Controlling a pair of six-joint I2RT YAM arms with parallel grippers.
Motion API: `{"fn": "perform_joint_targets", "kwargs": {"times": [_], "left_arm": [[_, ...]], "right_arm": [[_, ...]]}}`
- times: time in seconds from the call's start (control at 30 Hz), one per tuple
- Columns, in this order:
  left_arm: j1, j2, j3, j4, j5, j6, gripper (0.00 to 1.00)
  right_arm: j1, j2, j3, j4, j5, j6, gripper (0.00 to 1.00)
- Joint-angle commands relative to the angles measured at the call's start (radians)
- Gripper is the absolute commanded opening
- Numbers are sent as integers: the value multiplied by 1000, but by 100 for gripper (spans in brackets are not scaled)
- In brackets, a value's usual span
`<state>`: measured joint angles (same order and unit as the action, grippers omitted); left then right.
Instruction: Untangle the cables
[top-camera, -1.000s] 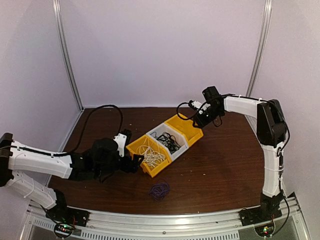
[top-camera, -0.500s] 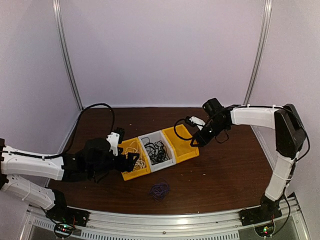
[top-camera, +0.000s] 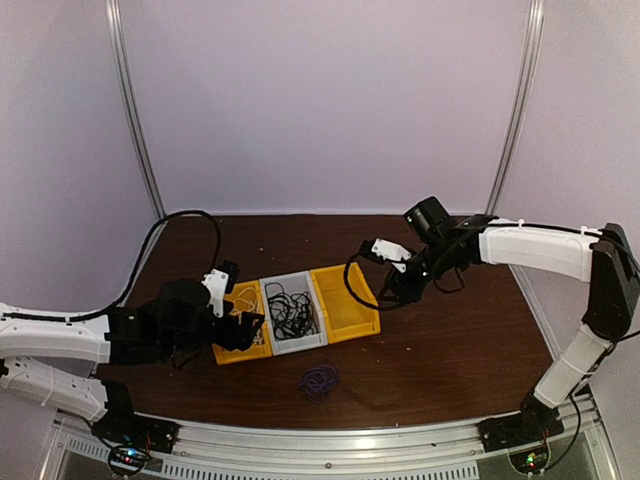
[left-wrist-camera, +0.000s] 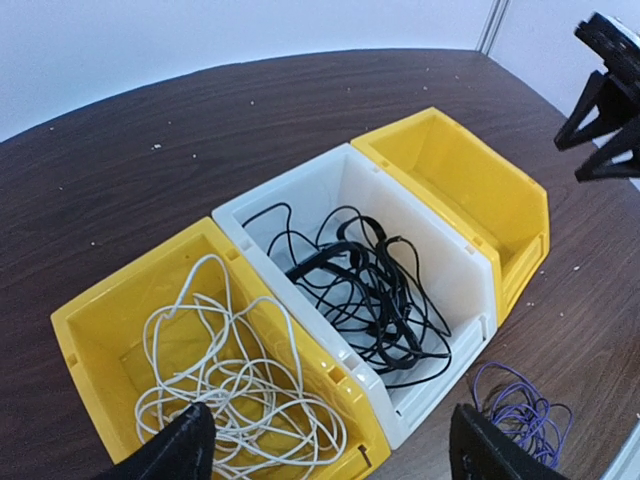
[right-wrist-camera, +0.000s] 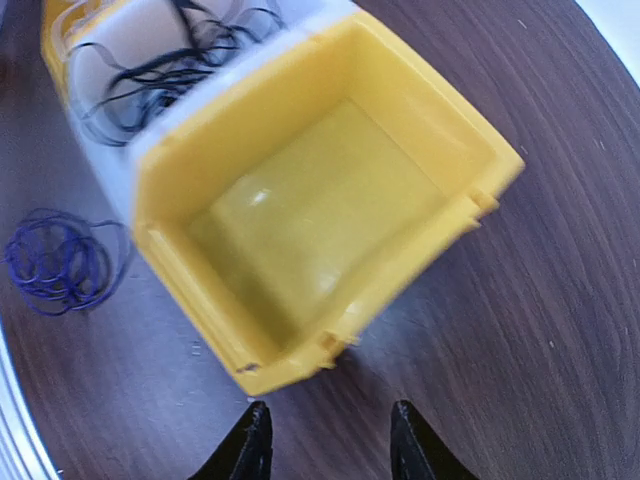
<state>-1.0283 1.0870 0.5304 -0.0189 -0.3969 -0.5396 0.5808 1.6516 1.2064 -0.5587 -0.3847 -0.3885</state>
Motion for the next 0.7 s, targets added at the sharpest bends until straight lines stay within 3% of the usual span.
{"fn": "perform_joint_targets", "kwargs": {"times": [0.0,0.3,0.67], "left_arm": [[6,-102,-30,-4,-25,-17,81],[7,-185,-58,9,-19,-31,75],[7,-213,-74,7,-13,-29,76]], "right_arm": [[174,-88,-23,-18,-68,-153,41],[402,100,71,-27,-92,-171,37],[447,233,141,-7,-130,-150,39]]}}
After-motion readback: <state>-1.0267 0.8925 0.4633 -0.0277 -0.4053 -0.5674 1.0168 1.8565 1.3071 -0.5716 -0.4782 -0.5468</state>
